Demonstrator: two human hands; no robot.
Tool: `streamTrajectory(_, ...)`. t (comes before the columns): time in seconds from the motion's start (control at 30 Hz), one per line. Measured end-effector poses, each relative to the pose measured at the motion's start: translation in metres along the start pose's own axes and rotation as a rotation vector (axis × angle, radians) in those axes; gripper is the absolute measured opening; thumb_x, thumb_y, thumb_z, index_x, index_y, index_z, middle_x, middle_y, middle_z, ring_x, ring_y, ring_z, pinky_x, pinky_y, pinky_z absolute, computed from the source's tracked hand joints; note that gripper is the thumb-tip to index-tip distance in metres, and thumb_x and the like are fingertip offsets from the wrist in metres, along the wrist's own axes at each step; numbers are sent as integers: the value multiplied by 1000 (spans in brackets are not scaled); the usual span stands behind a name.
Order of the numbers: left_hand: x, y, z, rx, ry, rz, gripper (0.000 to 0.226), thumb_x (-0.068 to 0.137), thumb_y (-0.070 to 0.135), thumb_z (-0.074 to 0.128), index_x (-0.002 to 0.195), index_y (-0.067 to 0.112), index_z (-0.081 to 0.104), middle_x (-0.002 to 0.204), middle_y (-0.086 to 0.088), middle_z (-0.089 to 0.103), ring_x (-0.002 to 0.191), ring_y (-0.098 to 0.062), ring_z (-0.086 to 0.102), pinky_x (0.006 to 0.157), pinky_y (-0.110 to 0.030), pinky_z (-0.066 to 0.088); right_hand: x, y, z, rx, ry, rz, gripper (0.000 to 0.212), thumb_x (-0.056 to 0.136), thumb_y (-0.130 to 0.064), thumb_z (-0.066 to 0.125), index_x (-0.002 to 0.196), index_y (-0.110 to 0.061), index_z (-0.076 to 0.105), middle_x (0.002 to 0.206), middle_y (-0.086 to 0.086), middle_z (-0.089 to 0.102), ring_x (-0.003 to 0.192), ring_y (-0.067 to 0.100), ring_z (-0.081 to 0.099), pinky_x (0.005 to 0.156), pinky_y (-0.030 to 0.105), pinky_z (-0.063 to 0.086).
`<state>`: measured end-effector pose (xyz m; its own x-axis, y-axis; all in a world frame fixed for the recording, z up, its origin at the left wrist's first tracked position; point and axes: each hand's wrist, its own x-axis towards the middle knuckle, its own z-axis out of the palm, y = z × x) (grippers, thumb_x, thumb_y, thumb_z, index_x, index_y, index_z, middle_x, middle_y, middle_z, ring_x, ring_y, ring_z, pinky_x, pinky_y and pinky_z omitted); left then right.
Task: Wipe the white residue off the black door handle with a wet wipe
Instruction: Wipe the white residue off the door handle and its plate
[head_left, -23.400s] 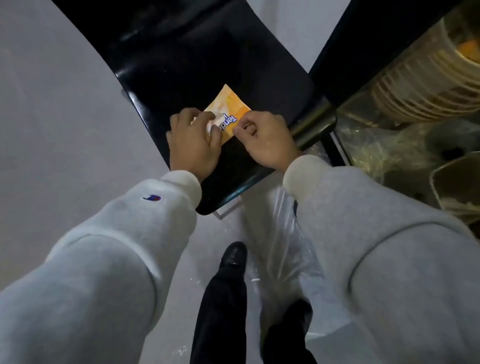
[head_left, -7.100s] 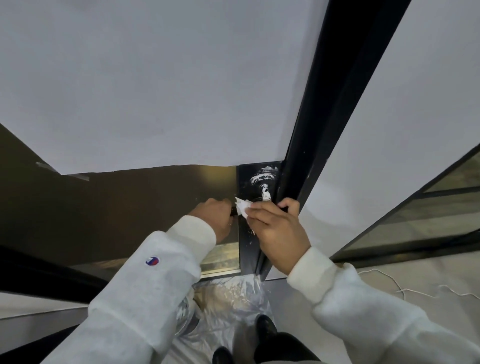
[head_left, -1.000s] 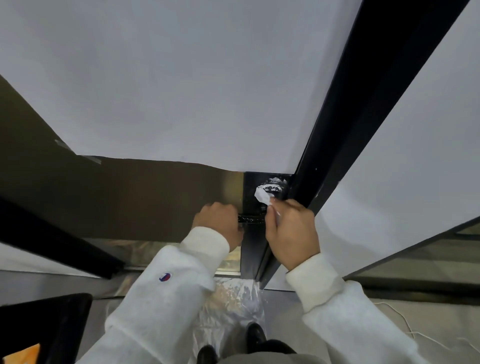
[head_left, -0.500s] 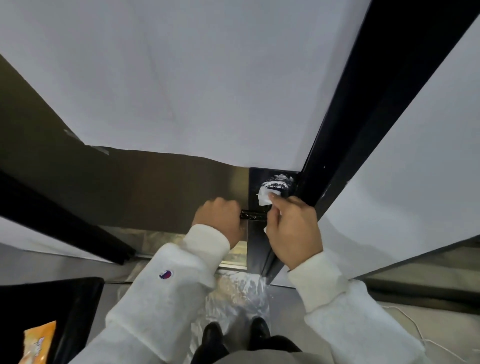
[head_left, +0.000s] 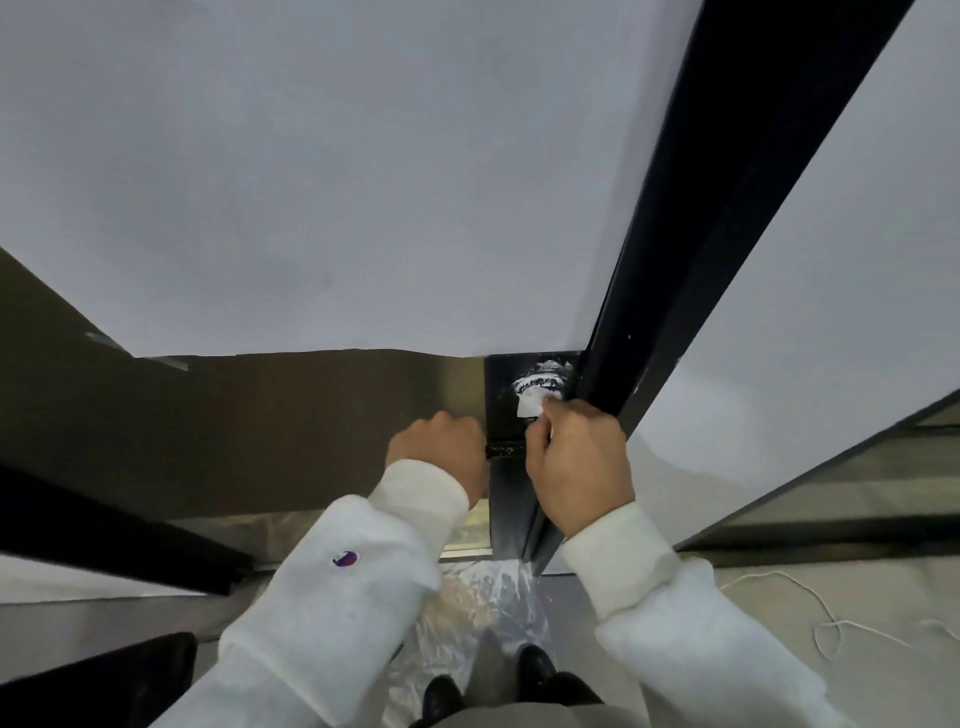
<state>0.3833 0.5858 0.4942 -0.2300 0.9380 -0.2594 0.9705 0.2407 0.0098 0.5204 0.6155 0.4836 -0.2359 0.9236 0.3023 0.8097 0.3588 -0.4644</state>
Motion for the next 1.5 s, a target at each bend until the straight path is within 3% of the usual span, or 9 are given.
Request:
streamTrajectory(0.3,4,3,-4,4,-45,16,28,88,34,54,109,18,64,114,-8,64,104,-34,62,76,-37,44,0,-2,2,-12,7,-9,19,86,-14,52,88,-3,68,77,18,61,61,42,61,54,40,51)
streamTrajectory(0.43,3,6,-7,10,-51,20,28,89,34,54,109,18,65,115,-8,64,106,-34,61,78,-37,45,-2,3,2,67,40,11,30,89,-18,49,102,-6,73,80,15,66,65,39,64,61,43,57)
streamTrajectory(0.53,2,6,-7,7,-65,18,29,89,32,53,111,18,64,116,-9,64,106,-35,61,81,-38,47,-5,6,0,81,69,30,23,92,-15,54,97,-6,74,81,13,69,65,32,66,62,43,58)
streamTrajectory(0.77,-4,7,-18,107,-32,52,16,87,21,55,97,17,66,98,-6,69,92,-31,66,73,-37,50,-8,0,-5,55,229,35,22,92,-6,61,111,0,71,99,16,64,70,33,65,65,39,59)
streamTrajectory(0.93,-5,9,-20,128,-31,58,17,89,23,55,101,18,66,100,-6,68,93,-31,65,68,-35,45,1,0,10,-13,128,17,23,89,-2,62,110,-1,68,112,17,60,78,38,64,65,42,59)
streamTrajectory(1.17,-5,10,-18,104,-27,45,12,88,25,57,96,18,63,84,-4,61,88,-30,65,68,-35,47,2,-2,13,-130,49,-125,33,83,-2,63,114,-13,69,117,11,57,98,34,53,62,45,57)
streamTrajectory(1.27,-3,9,-10,11,-48,23,17,87,25,56,100,17,64,98,-7,67,91,-31,66,70,-35,47,4,2,11,-125,73,-117,33,81,0,66,112,-10,70,113,11,60,95,34,55,65,43,57)
streamTrajectory(1.4,0,9,-2,-73,-85,17,19,88,25,56,101,15,65,98,-7,67,89,-32,66,72,-35,49,3,10,8,-130,151,-31,34,75,7,69,108,-1,72,88,13,65,81,34,59,67,38,57)
streamTrajectory(1.5,2,9,-3,-93,-105,17,21,88,24,55,104,15,63,102,-8,66,92,-33,66,76,-37,50,6,5,10,-129,115,2,26,76,7,66,100,-1,72,88,14,62,81,34,59,62,37,56)
